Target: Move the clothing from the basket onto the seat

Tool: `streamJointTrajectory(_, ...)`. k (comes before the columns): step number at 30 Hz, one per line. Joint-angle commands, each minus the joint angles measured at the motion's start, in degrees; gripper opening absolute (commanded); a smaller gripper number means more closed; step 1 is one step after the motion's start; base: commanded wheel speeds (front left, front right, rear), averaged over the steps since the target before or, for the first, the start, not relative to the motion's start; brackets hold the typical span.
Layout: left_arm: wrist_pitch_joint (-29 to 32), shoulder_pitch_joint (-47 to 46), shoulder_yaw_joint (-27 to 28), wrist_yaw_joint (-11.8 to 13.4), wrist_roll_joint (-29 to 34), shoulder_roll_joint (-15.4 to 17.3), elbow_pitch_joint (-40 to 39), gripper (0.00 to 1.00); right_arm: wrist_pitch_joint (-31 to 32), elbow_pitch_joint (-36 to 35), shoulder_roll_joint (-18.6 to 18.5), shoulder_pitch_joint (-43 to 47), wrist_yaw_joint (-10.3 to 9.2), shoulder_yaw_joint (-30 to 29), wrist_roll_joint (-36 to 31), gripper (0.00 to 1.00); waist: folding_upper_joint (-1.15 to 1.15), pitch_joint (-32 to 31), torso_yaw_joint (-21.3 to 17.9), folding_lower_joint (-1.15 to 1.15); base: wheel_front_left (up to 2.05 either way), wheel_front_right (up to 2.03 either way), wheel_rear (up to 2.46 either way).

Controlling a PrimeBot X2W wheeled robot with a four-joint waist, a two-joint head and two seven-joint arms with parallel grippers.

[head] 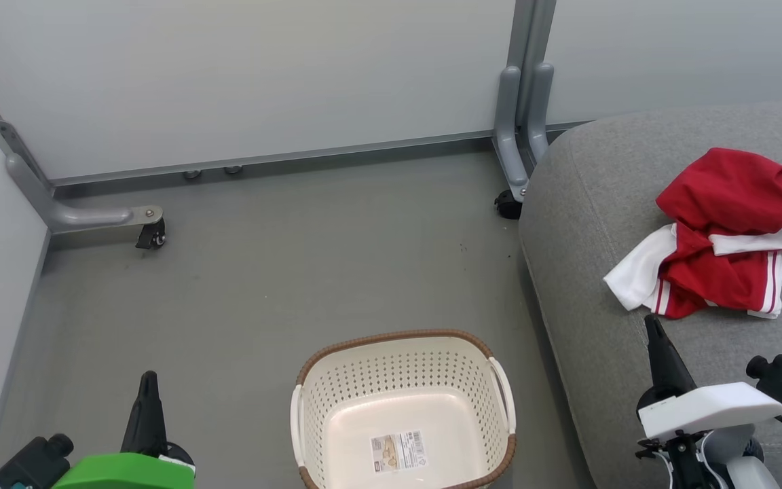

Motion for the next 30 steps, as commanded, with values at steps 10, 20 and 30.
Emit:
streamJointTrajectory(10,2.2,-2.8,0.7,-0.1,-8.2,0.4,-0.8,0.00,2.2,-0.3,0.1,-2.1,0.02,-1.4,7.9,0.00,0.00,0.3,-0.3,0.00,0.00,0.00,0.00)
streamJointTrajectory(20,4.0,-3.8,1.2,-0.1,-14.3,0.4,-0.8,0.00,4.0,-0.1,0.3,-2.6,0.02,-2.4,13.9,0.00,0.00,0.5,-0.6,0.00,0.00,0.00,0.00)
streamJointTrajectory(30,5.6,-4.7,1.7,-0.2,-19.9,0.5,-0.8,0.00,5.7,0.1,0.6,-3.1,0.02,-3.2,19.4,0.00,0.00,0.7,-0.9,0.00,0.00,0.00,0.00)
